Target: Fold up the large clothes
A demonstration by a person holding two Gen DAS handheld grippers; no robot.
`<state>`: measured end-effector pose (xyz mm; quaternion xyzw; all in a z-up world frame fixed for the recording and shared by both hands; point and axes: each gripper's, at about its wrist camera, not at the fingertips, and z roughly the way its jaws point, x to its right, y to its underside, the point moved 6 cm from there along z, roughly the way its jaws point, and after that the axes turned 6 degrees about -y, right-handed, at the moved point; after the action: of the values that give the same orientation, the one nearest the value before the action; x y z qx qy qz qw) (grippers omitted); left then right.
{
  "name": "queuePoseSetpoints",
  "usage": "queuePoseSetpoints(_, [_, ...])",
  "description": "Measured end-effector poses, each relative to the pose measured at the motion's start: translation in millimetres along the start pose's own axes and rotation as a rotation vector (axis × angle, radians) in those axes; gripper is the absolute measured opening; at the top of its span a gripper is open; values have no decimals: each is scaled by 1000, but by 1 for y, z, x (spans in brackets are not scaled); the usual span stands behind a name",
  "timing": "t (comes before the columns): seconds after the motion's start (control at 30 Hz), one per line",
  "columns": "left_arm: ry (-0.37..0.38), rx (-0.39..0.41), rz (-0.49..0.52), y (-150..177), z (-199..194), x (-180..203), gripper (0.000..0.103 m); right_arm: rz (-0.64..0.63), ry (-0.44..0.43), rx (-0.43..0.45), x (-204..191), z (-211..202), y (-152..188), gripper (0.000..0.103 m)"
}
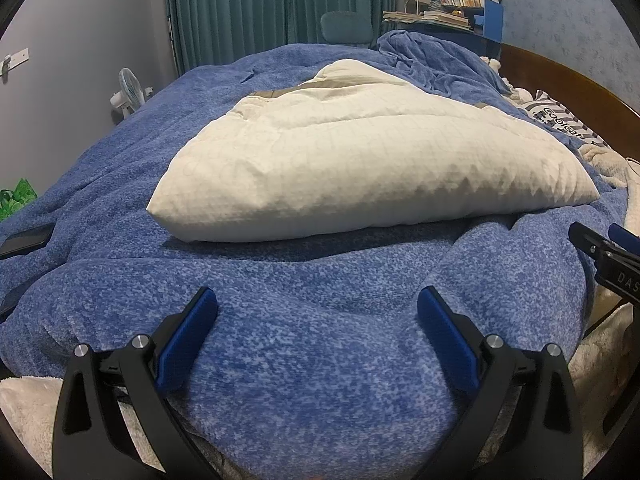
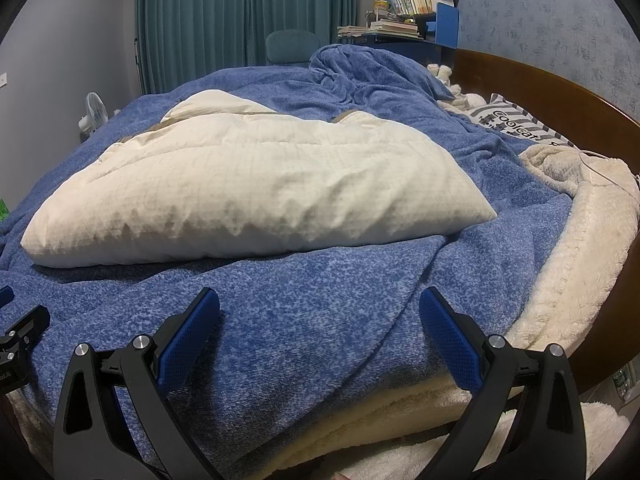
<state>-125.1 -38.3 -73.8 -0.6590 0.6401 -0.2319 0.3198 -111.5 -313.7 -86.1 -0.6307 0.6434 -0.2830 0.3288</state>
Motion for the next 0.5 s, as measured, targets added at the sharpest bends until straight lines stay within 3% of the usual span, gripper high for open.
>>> queuePoseSetpoints(0.5, [-7,7,9,1,1,-2,96,-1,0,-1,1,0,1,96])
